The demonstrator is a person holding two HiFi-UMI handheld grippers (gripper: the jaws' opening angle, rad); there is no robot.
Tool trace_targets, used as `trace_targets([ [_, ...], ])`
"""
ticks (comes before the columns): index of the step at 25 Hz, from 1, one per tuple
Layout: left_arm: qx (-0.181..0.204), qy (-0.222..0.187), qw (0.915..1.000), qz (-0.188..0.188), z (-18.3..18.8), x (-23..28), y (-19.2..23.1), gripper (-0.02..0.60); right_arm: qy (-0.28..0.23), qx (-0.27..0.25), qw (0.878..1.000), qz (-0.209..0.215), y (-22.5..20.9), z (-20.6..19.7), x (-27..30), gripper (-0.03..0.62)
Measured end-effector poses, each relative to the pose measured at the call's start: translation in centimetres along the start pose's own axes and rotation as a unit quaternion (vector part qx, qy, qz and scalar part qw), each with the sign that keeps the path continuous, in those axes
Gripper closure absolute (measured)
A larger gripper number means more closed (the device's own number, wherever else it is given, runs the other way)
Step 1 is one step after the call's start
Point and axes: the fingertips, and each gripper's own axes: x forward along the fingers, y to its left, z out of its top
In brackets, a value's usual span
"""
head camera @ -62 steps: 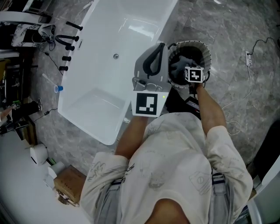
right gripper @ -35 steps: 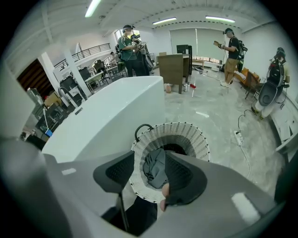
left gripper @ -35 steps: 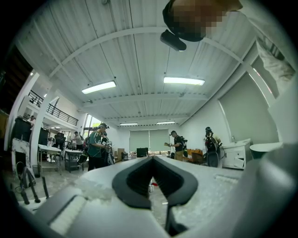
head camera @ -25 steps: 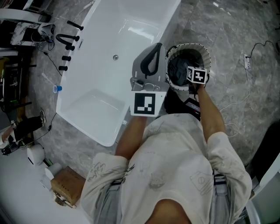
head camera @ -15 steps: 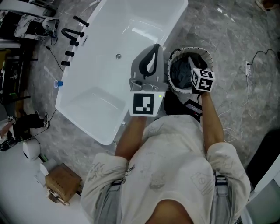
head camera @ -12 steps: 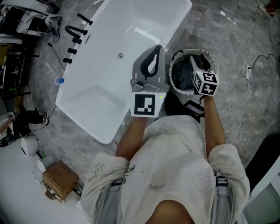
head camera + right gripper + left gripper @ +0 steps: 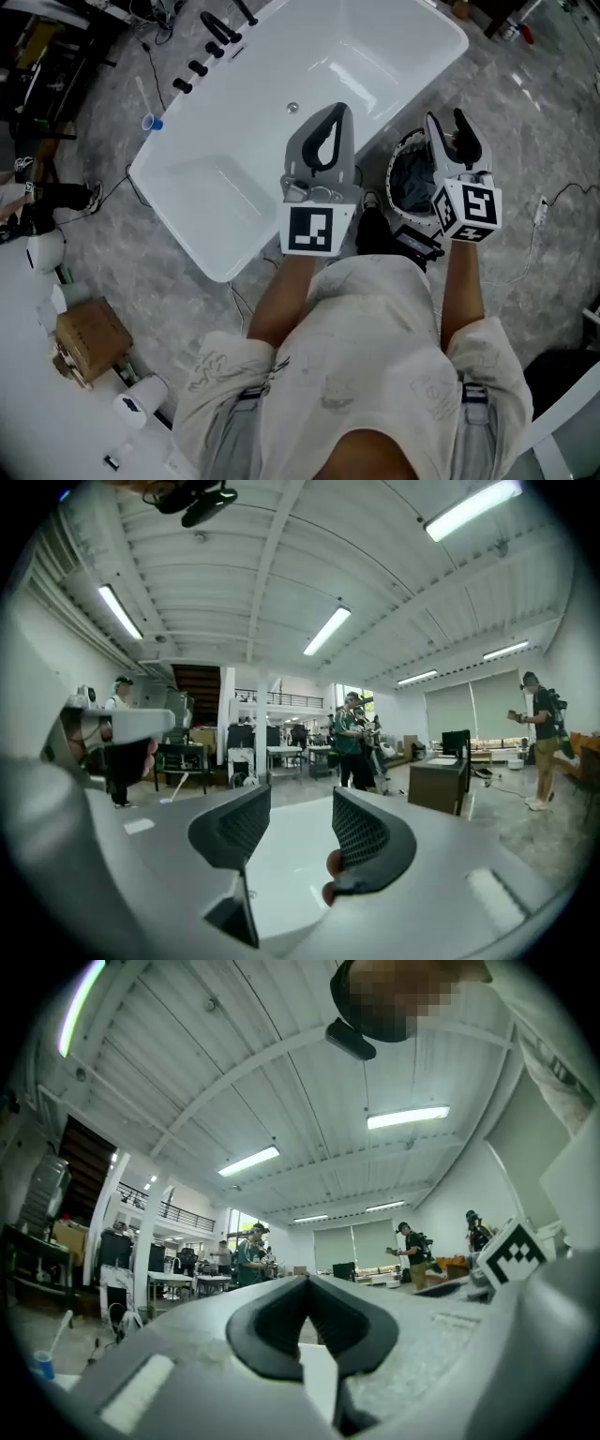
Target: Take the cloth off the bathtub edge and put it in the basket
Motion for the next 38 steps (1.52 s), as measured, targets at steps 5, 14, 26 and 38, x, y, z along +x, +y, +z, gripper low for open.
trace_targets([
  [5,0.018,-0.007,0.9973,0.071,1.2,-4.1,4.4,0.584,-0.06,-0.013,0.996,0.063,6.0,3.7,1.4,0.382],
  [14,0.035,0.0,0.9738,0.225,2.4,-15.0,13.8,0.584,-0.06,-0.038,0.971,0.229,21.0,5.1,3.8,0.382],
  [26,0.061,-0.01,0.9236,0.378,6.2,-30.6,21.8,0.584,-0.078,-0.041,0.93,0.356,37.5,8.2,2.1,0.382],
  [38,0.062,-0.011,0.8911,0.449,7.9,-40.5,21.9,0.584,-0.089,-0.042,0.902,0.42,45.6,8.9,-3.3,0.414],
])
